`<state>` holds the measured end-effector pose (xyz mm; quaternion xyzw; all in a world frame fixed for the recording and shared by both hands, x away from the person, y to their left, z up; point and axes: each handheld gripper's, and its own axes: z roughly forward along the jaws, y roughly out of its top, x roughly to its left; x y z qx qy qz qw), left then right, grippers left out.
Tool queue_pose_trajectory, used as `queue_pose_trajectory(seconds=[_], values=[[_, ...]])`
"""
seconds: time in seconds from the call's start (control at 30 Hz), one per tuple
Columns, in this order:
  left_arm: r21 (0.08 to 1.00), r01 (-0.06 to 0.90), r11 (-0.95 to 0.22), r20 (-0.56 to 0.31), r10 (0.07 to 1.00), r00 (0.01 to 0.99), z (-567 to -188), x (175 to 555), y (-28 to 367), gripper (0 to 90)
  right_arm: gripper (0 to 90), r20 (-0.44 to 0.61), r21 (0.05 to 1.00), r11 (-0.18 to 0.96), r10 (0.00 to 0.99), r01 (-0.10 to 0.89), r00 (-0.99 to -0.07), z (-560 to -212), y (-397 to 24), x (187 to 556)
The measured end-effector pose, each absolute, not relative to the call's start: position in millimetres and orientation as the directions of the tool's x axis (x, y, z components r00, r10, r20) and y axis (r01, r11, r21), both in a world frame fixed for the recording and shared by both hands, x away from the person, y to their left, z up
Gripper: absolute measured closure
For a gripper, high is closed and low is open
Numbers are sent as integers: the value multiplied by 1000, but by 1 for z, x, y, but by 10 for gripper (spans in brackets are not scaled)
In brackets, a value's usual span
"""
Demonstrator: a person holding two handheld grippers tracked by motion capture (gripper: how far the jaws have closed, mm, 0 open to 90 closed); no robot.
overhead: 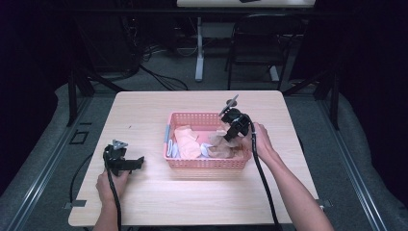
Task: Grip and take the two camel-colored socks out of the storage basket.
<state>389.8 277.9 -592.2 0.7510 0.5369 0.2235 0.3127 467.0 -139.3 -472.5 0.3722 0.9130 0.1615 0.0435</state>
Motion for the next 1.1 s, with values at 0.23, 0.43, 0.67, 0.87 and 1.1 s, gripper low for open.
queue_pose_trajectory(seconds=[0.23, 0.43, 0.67, 0.87, 1.1], values=[[710, 667, -228, 0, 946, 324, -592, 390, 278, 0, 821, 31, 336, 676, 687, 655, -726, -450, -141, 465], [710, 667, -228, 0, 946, 324, -592, 390, 278, 0, 820, 16, 337, 681, 686, 650, -728, -434, -144, 465], [710, 667, -228, 0, 946, 324, -592, 390, 278, 0, 817, 2, 328, 689, 684, 647, -730, -419, -147, 463], [709, 667, -228, 0, 946, 324, -592, 390, 278, 0, 815, -17, 311, 707, 673, 635, -740, -408, -151, 461], [710, 667, -228, 0, 946, 324, -592, 390, 278, 0, 815, -29, 321, 697, 684, 641, -729, -395, -160, 459]])
